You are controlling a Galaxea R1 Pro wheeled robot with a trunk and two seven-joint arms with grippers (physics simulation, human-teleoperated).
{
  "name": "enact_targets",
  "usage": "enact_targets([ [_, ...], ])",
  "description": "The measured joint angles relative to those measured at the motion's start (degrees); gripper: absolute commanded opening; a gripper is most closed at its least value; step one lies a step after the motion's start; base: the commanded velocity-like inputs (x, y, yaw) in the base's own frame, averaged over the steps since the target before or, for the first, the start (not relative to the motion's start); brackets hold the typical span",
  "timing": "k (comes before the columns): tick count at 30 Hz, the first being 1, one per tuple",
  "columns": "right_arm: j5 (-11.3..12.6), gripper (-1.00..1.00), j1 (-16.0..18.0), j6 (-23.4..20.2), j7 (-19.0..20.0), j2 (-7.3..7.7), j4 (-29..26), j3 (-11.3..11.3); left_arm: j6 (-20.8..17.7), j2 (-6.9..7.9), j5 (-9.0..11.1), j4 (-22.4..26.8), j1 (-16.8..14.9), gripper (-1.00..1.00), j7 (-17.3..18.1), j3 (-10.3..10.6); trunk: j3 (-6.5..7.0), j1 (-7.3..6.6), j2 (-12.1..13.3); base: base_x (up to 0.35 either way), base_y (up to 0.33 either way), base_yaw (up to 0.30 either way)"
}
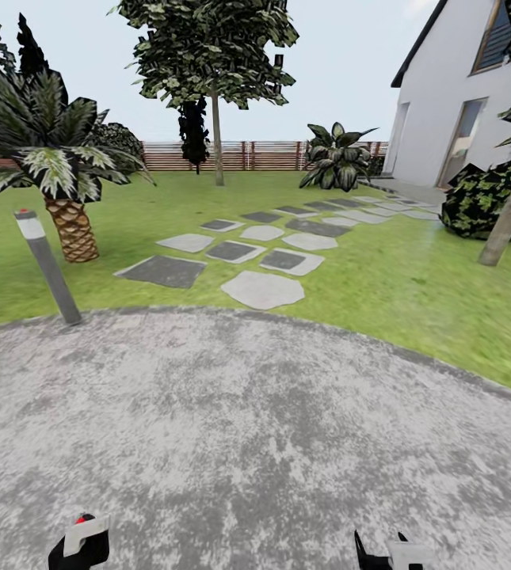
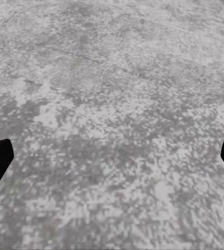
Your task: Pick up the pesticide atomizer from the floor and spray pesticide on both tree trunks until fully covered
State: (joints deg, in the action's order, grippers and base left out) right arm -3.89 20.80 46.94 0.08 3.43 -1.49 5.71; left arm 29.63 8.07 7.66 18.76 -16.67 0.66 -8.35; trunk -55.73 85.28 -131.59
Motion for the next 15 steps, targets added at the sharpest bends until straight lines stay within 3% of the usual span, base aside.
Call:
enact_targets([
  [15, 0.0, 1.0, 0.0, 0.0, 0.0, 0.03, 0.0, 0.0, -0.1, 0.0, 0.0, 0.0, 0.0, -1.0, 0.3, -0.1, 0.0, 0.0, 0.0, 0.334, 0.094, 0.0],
])
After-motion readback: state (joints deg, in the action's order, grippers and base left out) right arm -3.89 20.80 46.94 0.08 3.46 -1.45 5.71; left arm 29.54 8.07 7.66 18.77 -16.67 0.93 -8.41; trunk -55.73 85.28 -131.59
